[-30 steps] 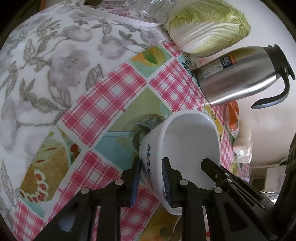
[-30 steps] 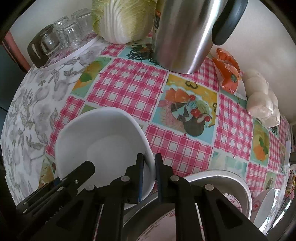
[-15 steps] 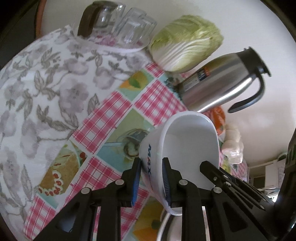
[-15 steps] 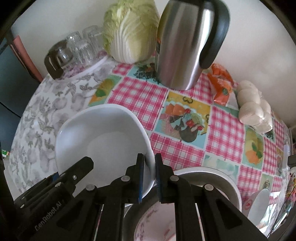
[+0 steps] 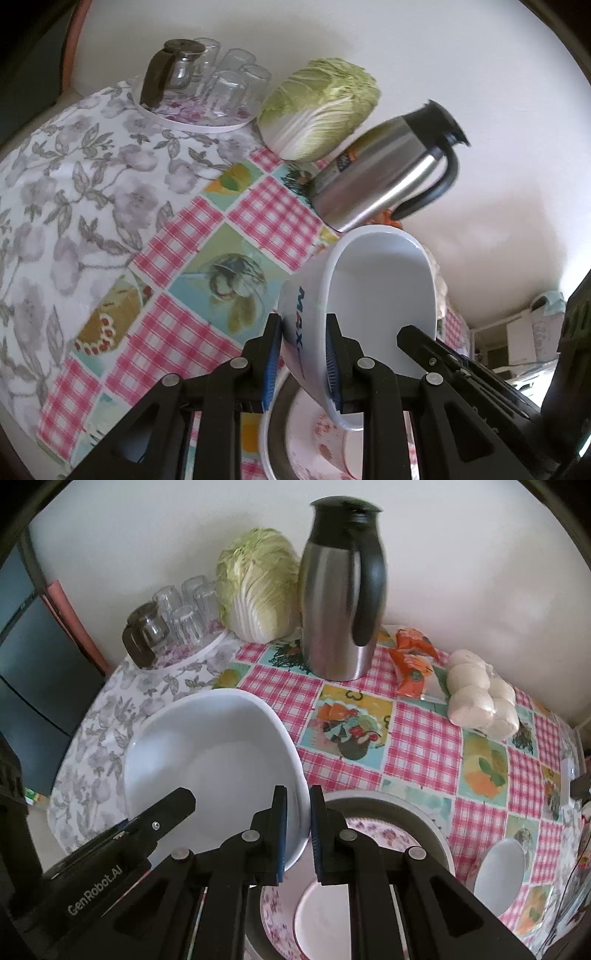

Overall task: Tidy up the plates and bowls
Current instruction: 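Lift the white square bowl with both tools toward the steel basin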

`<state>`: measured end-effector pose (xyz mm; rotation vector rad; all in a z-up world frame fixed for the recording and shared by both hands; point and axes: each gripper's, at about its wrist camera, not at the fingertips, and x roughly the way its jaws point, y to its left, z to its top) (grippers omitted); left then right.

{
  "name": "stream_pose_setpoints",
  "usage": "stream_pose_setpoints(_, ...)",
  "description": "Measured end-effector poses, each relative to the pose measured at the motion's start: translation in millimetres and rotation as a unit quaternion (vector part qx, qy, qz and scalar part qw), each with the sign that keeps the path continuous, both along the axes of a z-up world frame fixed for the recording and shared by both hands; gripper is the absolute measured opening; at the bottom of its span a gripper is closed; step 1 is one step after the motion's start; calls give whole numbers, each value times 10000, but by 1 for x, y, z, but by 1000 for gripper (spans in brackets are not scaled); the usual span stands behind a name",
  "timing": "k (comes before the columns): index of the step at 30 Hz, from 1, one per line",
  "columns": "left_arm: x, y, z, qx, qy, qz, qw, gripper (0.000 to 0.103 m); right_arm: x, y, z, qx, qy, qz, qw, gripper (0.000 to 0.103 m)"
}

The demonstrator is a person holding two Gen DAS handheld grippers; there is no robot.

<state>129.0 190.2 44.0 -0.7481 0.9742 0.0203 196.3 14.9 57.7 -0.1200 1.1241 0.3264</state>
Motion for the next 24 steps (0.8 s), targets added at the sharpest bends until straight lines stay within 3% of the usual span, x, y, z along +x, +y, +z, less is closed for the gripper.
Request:
stream_pose_setpoints(5, -9, -20, 15, 60, -151, -132, 9998, 24, -16, -20, 11, 18, -81, -50, 10000, 12)
stream_pose_setpoints(13, -22, -55, 31, 272, -313, -464, 9981, 25, -40, -62, 19, 503, -96, -345, 9981, 12)
stream_pose_setpoints(24, -32, -87, 25, 734, -139, -804, 9940, 25, -74, -105, -5, 1276, -22, -749, 9890, 13)
